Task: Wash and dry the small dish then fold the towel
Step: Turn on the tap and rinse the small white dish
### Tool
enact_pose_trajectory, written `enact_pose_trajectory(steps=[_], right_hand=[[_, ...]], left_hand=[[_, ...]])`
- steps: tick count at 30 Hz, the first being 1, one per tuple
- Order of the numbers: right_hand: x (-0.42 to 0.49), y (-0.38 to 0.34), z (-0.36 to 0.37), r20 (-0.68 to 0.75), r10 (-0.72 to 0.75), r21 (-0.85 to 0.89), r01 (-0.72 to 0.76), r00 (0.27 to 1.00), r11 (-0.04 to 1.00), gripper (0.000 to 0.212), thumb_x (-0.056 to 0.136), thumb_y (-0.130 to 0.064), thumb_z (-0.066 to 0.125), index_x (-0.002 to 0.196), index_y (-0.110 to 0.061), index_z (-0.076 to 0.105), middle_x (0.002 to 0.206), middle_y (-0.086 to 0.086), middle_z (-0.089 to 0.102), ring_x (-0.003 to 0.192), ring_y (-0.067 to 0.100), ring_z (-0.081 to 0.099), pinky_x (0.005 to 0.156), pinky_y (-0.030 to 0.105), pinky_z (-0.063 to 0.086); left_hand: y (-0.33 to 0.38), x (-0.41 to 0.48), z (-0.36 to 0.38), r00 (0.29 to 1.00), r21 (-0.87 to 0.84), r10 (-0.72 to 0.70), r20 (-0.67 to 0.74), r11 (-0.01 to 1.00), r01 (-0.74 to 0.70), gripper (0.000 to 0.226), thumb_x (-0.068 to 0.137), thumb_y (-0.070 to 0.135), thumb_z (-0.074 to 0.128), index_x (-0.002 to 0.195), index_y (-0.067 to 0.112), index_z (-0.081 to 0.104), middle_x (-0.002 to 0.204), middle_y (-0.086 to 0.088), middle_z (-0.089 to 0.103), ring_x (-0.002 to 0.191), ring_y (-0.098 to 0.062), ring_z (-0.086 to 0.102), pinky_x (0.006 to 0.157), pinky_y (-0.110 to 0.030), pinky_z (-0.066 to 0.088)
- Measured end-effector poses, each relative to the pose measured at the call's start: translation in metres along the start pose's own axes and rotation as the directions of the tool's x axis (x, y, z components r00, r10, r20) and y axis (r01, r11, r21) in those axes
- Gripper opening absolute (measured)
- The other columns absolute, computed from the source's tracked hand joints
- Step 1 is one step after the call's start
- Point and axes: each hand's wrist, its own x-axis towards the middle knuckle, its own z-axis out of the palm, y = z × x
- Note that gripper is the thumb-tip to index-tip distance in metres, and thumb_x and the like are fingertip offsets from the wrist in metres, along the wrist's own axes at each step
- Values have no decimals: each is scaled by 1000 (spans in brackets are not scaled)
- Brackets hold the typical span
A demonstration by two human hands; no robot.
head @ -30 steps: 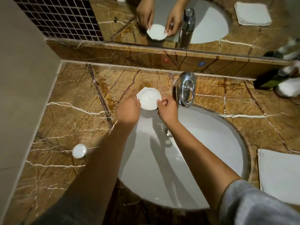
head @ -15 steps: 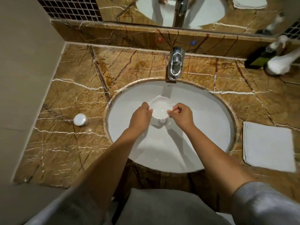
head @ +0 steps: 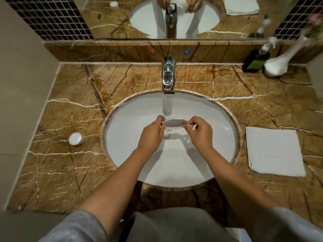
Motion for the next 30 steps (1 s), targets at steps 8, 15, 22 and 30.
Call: enact_pose_trajectory(steps=[8,15,22,30], right_hand=[[0,3,-9,38,80,140,-84,996,987,21,77,-24,77,67,-14,62,65,-6,59,58,3,50,55,19,36],[0,-5,-22,172,313,337,-354,934,872,27,78,-21,77,63,-3,64,56,2,63,46,0,50,55,15,40],[-19,8,-68,25,316,176,-315,948,933,21,84,-41,67,86,-20,69,81,-4,69,73,10,63,64,28,50],[-56,70,-144,-330,208,-362,-327,921,873,38,90,-28,59,126,-14,56,123,10,58,116,27,48,94,40,43]], left_hand=[[10,5,-1,999,-107,-7,41,994,12,28,99,25,44,124,21,56,98,0,68,78,-18,63,71,-31,48],[31,10,6,897,-664,-356,262,608,435,33,100,38,41,105,13,63,101,-6,65,95,-22,65,82,-40,58],[59,13,28,814,-790,-411,411,284,543,39,99,39,45,126,12,54,126,-13,61,107,-22,65,82,-34,60],[96,23,56,754,-775,-416,509,158,611,29,99,30,47,122,12,48,131,-13,54,111,-28,60,74,-36,60]])
